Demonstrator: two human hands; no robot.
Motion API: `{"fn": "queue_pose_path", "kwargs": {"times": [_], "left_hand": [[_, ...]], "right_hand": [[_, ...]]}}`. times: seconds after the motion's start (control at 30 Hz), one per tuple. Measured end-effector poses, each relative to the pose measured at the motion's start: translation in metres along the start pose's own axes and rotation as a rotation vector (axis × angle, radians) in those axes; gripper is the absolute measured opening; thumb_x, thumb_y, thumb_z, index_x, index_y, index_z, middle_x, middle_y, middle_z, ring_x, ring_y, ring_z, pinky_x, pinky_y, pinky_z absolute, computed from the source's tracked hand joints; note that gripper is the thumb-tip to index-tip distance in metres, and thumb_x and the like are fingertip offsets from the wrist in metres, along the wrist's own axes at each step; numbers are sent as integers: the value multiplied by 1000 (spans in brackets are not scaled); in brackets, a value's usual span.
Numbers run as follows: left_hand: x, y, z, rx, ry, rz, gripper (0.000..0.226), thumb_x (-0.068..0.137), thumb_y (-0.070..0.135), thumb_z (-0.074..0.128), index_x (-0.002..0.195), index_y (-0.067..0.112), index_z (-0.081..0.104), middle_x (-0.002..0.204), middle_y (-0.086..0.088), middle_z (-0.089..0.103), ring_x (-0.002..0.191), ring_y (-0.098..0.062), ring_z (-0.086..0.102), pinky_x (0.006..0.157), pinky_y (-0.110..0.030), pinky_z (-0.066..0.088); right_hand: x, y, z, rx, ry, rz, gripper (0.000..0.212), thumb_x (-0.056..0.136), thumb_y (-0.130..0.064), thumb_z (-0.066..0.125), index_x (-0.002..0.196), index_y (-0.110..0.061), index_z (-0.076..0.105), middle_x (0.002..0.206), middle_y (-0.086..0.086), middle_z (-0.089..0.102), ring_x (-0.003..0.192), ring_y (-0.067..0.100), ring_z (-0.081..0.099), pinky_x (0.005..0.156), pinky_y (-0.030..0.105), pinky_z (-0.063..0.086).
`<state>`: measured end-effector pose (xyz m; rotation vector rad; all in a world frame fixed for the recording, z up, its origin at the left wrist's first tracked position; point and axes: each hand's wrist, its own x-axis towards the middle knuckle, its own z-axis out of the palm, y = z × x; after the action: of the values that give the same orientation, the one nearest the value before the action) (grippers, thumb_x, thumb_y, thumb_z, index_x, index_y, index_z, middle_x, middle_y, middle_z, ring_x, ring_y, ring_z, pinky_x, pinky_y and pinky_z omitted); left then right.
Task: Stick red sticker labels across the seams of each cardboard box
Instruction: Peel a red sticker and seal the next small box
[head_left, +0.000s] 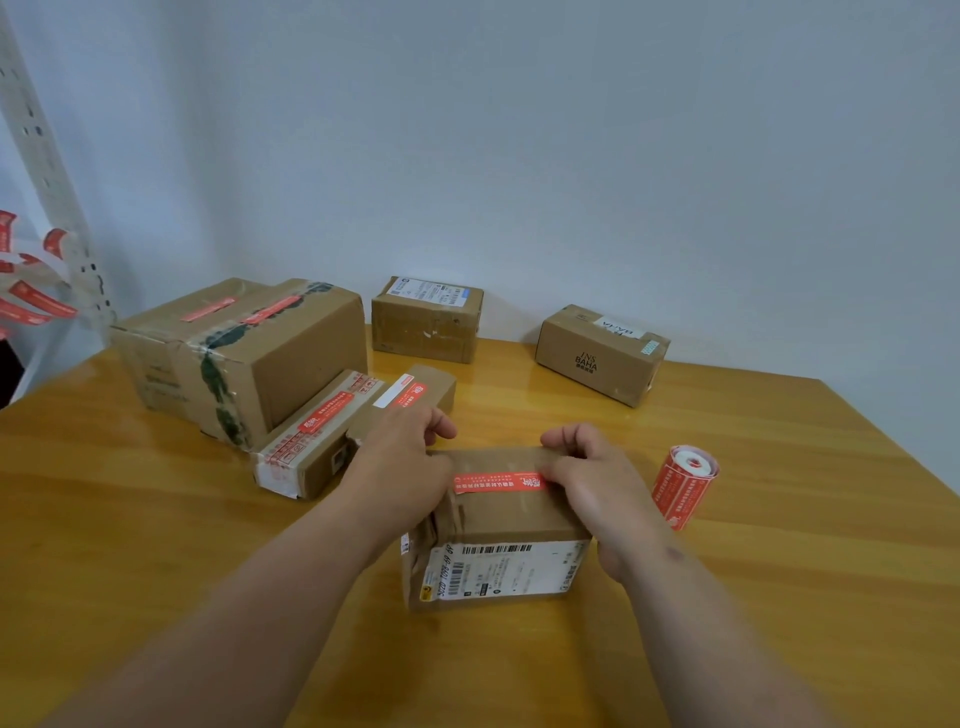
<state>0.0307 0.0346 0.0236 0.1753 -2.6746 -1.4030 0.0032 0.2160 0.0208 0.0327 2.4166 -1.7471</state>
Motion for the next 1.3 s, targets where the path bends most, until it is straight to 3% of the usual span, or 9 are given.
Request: {"fn": "queue_pose_path", "kwargs": {"times": [0.13,0.27,0.5,0.63,0.7,0.77,0.87,1.13,1.3], "left_hand": [[-4,6,6,188,66,57,42,76,43,77,106,33,50,110,11,44,104,-10,45,91,-32,47],[-3,3,-3,49,-39,17,38,78,25,78,106,33,52,111,10,46,102,-9,47,83,-27,45],[-8,-2,-16,-238,-144,-92,40,88,5,64,118,30,57,91,1,50,78,-12,54,60,-18,45],[-15,7,-20,248,-190,54,65,83,58,61,141,38,42,138,11,40,121,-12,44,95,-30,45],[-15,17,-16,611,-236,167,95,69,82,53,150,38,27,154,15,21,144,-19,14,116,-49,18],[-15,26,-8,814,-305,242,111,63,86,54,153,35,13,159,12,13,147,-21,2,118,-52,1],[-17,32,1,882,-386,261,113,68,79,61,154,31,6,156,8,24,142,-20,20,118,-47,15],[-27,23,-10,104,-151,242,98,63,46,86,142,38,27,124,21,43,107,-2,50,83,-22,53],[-32,9,7,-425,-250,93,96,66,7,87,135,37,28,129,15,52,110,-2,56,70,-16,54]], "right_hand": [[-3,2,7,-230,-19,-39,65,50,-58,80,105,-39,51,116,-4,52,104,20,57,89,42,53],[1,1,-8,-86,-73,34,34,79,-22,71,109,-32,57,112,1,60,88,20,65,70,33,54],[0,12,-10,-21,-98,46,29,93,-24,60,119,-36,56,112,-1,63,87,20,70,72,34,57],[1,16,-16,199,-41,107,24,97,-18,56,120,-25,59,111,6,67,93,24,66,70,34,50],[2,18,-15,203,-48,120,18,98,-20,54,114,-24,63,106,8,70,93,26,66,71,37,52],[1,17,-11,176,-72,111,16,98,-23,54,110,-26,66,103,8,72,96,28,68,81,45,56],[-3,16,-10,176,-95,92,21,97,-29,57,114,-29,68,109,4,71,103,26,66,94,49,53],[-9,18,-37,326,69,146,52,90,-60,52,127,-24,58,127,-3,61,117,23,53,101,47,42],[-17,8,-37,481,-112,38,40,97,-49,43,112,-24,70,113,7,72,108,31,63,100,55,44]]}}
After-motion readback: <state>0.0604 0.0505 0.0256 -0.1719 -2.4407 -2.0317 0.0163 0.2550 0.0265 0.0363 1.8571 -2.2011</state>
